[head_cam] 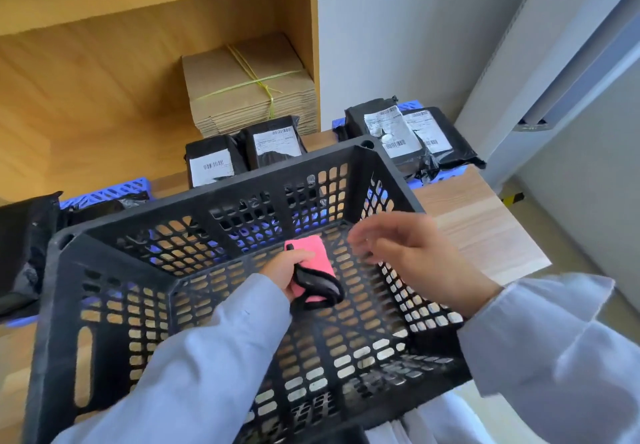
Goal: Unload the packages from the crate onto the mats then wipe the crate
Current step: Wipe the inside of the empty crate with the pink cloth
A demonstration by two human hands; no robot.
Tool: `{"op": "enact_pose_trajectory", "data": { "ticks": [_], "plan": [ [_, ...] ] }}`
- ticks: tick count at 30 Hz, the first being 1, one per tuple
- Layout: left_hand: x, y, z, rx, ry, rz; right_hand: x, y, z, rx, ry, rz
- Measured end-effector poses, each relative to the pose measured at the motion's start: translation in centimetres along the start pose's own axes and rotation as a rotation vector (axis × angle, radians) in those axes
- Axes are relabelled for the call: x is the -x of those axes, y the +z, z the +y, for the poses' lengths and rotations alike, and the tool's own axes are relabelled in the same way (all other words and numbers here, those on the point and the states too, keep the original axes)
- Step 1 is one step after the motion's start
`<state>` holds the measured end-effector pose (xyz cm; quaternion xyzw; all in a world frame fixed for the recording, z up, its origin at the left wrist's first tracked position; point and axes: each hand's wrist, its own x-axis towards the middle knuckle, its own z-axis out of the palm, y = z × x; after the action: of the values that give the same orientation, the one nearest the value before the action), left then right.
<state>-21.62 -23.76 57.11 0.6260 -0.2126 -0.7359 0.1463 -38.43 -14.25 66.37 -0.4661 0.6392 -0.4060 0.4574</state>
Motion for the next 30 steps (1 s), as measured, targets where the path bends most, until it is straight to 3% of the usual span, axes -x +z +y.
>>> {"op": "enact_pose_trajectory", "data": {
  "ticks": [3,6,8,12,17,21,24,30],
  "plan": [
    [-4.3,0.0,0.1,-0.194,0.026,0.123,-1.4,-3.9,-1.4,0.421,-0.053,0.342],
    [-6.9,1.9,0.0,-0.501,0.119,0.23,-3.8,-5.3,0.7,0.736,0.198,0.19],
    [-8.5,3.5,0.1,-0.711,0.219,0.285,-4.7,-4.2,3.2,0.7,0.276,0.113],
    [-12.0,6.3,0.8,-1.132,0.45,0.199,-5.3,-3.3,5.2,0.648,0.191,0.25],
    [-15.0,8.2,1.5,-1.617,0.737,0.119,-5.1,-3.2,5.1,0.657,0.184,0.253],
    [-18.0,8.0,-0.5,-1.674,0.836,0.122,-4.9,-3.3,4.5,0.69,0.207,0.251],
    [-20.2,7.9,-2.7,-1.51,1.063,0.111,-4.9,-3.3,4.3,0.739,0.197,0.26],
    [-19.7,8.1,-3.7,-1.666,0.908,0.055,-5.0,-3.2,4.1,0.745,0.177,0.267]
  ]
}}
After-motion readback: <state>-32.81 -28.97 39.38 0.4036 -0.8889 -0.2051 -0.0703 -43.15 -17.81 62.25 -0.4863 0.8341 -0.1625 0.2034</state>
